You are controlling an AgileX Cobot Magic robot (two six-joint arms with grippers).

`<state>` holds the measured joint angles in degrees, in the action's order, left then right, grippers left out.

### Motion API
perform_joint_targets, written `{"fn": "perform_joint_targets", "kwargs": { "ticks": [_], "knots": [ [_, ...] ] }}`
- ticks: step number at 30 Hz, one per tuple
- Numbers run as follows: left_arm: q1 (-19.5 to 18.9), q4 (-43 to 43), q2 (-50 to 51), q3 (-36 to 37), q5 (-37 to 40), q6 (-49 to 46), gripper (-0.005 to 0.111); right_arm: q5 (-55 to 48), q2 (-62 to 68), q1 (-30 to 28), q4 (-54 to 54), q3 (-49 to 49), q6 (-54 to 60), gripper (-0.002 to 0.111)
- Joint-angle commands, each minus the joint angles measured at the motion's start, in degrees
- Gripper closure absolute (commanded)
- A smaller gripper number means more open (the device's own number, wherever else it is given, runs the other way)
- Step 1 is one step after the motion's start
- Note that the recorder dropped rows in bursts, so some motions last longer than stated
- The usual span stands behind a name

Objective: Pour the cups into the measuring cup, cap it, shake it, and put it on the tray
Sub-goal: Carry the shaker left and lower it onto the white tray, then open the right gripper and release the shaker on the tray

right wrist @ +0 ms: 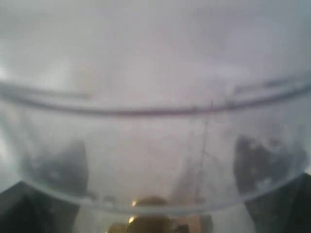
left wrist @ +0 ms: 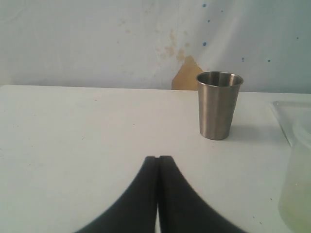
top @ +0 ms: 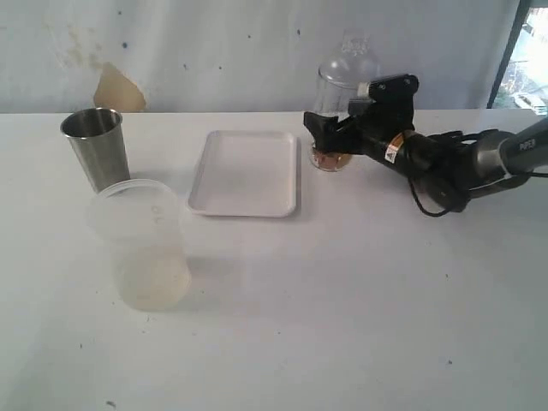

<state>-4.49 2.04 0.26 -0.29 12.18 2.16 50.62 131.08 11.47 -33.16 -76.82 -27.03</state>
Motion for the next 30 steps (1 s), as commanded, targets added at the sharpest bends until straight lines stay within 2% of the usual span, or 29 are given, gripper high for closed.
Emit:
{"fn": "perform_joint_targets", "kwargs": {
  "ticks": [1, 5, 11, 20, 22, 24, 25, 30],
  "knots": [
    [0.04, -0.71, -0.26, 0.29, -0.57, 0.12, 0.107, -2.37, -0.58, 5.12, 0.23, -3.32, -2.92, 0.108],
    [0.04, -0.71, -0.26, 0.29, -0.57, 0.12, 0.107, -9.85, -0.58, 10.1, 0.12, -7.42, -2.92, 0.108],
    [0.04, -0.71, -0.26, 0.29, -0.57, 0.12, 0.107, -8.3, 2.42, 13.96, 0.22, -9.28, -3.34, 0.108],
    [0.04, -0.71, -0.26, 0.29, -0.57, 0.12, 0.107, -10.03, 3.6, 14.12, 0.5, -11.38, -2.74, 0.108],
    [0.04, -0.71, -0.26, 0.29, -0.57, 0.12, 0.107, -11.82, 3.6, 14.12, 0.27, -11.81, -2.98, 0.104],
    [0.04, -0.71, -0.26, 0.29, -0.57, 0.12, 0.107, -13.49, 3.6, 14.12, 0.27, -12.06, -2.98, 0.092],
    [0.04, -0.71, -0.26, 0.29, -0.57, 0.12, 0.107, -13.96, 3.6, 14.12, 0.27, -12.06, -2.98, 0.082],
    [0.04, -0.71, -0.26, 0.29, -0.57, 0.12, 0.107, -16.15, 3.6, 14.12, 0.11, -12.59, -2.98, 0.021]
  ]
}}
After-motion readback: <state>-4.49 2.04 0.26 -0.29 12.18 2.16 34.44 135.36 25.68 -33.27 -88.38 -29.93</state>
